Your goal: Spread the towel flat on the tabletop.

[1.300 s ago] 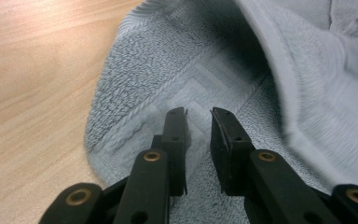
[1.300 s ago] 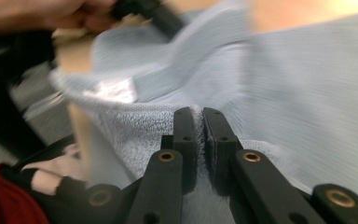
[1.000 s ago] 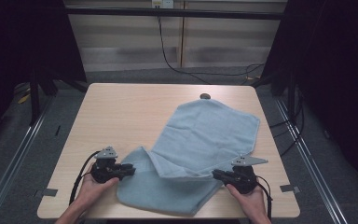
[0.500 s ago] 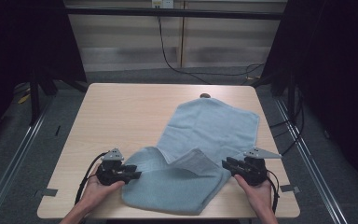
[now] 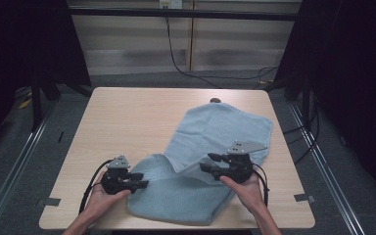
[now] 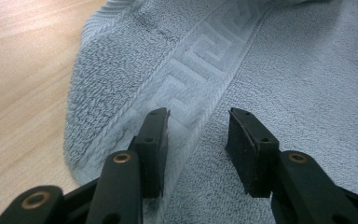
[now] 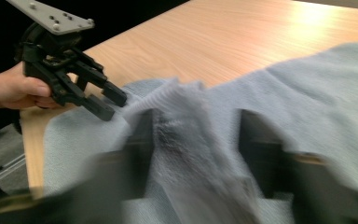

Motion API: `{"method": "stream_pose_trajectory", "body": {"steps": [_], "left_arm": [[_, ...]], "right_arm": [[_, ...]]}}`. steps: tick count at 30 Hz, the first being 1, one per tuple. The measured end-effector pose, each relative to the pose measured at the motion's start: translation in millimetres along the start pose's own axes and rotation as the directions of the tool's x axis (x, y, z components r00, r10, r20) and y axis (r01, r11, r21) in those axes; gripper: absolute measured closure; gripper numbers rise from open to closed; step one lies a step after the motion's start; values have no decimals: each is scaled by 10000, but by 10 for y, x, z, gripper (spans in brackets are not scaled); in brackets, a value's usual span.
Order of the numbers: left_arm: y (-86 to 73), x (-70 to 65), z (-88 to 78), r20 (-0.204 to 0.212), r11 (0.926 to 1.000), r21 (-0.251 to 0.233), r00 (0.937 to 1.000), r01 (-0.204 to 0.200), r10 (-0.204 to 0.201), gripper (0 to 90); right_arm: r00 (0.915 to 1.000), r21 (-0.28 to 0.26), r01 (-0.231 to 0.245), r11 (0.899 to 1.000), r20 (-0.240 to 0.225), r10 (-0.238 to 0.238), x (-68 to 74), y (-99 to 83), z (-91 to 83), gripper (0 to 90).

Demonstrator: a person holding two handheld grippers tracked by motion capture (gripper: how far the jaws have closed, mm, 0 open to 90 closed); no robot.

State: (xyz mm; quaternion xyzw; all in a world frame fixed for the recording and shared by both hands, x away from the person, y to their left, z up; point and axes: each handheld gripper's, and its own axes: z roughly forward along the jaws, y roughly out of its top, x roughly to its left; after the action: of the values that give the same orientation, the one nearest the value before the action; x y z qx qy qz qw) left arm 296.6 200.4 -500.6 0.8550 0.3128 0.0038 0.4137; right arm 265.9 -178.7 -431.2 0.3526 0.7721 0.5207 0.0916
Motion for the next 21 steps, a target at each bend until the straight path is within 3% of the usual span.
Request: {"method": "stream_pose_trajectory", "body": {"steps": [2,6,9,12,14,16,19,21], "left_arm": [[-2,0,-17,-43,10000,-45,10000,-63,63,556],[10,-2,-106,147,9972,-732,9998,141,-131,534],[21,18,-179,25,9936,-1119,9999,120,-118,536],[30,49,-251,86,9870,-1594,9998,217,-206,558],[39,62,-310,170,9809,-1923,9995,288,-260,565],[57,71,-366,90,9734,-2269,9995,309,-297,558],[70,96,-447,135,9623,-2672,9987,511,-493,526],[64,129,-444,1,9617,-2658,9975,676,-700,477]], "right_arm": [[9999,-406,-163,9990,-42,161,11,-8,-20,864],[9985,-820,-221,9964,477,261,8,-61,-280,888],[9961,-835,-348,9959,777,414,0,-181,-485,889],[9940,-409,-634,9971,870,668,14,-409,-644,889],[9907,243,-756,9968,1154,723,13,-591,-701,889],[9848,242,-1251,9919,1243,1212,-37,-746,-736,889],[9782,802,-1310,9881,1722,1157,-134,-842,-692,889],[9756,850,-1511,9849,1734,1348,-197,-860,-661,889]]}}
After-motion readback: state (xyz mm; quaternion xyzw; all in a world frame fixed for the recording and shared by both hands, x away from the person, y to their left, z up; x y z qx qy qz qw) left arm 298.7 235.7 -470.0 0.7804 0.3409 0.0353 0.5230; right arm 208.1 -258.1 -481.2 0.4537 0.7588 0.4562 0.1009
